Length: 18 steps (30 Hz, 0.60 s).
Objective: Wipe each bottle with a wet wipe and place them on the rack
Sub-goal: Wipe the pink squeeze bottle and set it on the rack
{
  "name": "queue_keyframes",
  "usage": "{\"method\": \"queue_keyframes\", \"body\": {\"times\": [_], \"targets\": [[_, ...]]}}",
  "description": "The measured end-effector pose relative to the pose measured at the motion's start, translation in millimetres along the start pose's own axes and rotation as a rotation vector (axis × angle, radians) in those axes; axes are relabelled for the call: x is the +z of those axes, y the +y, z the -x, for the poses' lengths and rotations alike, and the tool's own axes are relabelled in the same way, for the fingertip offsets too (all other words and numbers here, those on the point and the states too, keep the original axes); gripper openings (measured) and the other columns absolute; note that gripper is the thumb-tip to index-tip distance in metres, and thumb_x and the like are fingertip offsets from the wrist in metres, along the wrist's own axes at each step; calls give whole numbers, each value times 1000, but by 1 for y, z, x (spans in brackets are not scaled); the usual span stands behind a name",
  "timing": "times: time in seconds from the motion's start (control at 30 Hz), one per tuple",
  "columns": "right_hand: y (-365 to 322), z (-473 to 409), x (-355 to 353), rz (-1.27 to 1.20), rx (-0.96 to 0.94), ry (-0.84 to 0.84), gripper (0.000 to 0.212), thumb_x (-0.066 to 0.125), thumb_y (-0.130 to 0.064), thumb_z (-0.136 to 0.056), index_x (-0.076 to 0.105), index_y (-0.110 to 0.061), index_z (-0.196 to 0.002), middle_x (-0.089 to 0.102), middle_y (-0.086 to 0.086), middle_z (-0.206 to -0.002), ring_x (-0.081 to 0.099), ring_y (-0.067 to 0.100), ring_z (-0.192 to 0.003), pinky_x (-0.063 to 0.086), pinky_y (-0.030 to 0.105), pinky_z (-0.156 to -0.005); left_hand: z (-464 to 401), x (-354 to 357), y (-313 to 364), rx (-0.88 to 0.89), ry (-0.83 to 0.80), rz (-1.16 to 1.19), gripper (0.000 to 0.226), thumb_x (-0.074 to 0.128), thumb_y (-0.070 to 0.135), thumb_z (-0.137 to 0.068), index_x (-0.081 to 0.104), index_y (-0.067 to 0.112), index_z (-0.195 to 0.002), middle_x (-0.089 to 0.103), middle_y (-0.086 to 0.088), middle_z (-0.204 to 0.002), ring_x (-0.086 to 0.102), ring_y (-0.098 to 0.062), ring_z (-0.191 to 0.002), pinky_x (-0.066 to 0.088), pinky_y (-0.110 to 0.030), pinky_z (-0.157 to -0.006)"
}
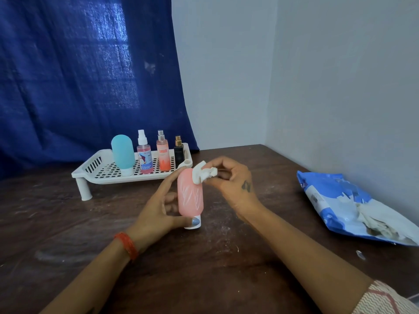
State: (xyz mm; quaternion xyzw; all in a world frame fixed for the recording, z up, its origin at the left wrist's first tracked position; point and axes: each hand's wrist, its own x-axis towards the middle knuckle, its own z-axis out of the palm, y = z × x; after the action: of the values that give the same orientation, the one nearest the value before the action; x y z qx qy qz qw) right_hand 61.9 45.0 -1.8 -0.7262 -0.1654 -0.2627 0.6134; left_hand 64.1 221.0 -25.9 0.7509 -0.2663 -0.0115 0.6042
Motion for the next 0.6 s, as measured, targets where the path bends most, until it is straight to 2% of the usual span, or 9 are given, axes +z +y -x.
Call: {"method": "queue_keyframes", "body": {"times": [0.1,0.23,0.37,0.5,0.6], "targets": [[7,0,1,309,-233,16,15,75,-4,-74,73,-14,-85,71,-1,-89,66,9,-81,55,19,-72,0,0,1,2,-7,8,105,84,13,-49,32,52,-132,55,2,-131,61,-18,-110,56,-26,-76],[12,-1,-4,448,-432,-31,16,74,-6,-71,75,-10,-87,70,5,-91,64,11,-80,55,17,-69,0,0,1,2,-3,14,105,84,7,-52,32,51,-132,56,1,-130,63,-18,-108,56,-25,-74],[10,1,-6,512,-464,-135,25,76,-22,-70,75,-10,-93,69,4,-96,62,9,-86,52,15,-73,-1,-1,-2,0,6,31,104,81,-5,-59,32,49,-132,59,-2,-127,65,-17,-105,56,-26,-74],[9,-1,-9,505,-385,-116,13,76,-11,-74,75,-11,-87,72,2,-89,63,5,-79,52,14,-69,-2,0,-2,-6,12,-2,101,83,1,-58,32,53,-128,55,2,-129,62,-18,-108,56,-23,-74],[11,0,-8,538,-317,-56,25,75,-15,-76,69,-14,-100,69,-3,-91,58,-1,-76,46,6,-67,-2,0,0,-12,11,-1,100,83,6,-55,32,54,-126,53,2,-132,59,-18,-111,56,-22,-74]]}}
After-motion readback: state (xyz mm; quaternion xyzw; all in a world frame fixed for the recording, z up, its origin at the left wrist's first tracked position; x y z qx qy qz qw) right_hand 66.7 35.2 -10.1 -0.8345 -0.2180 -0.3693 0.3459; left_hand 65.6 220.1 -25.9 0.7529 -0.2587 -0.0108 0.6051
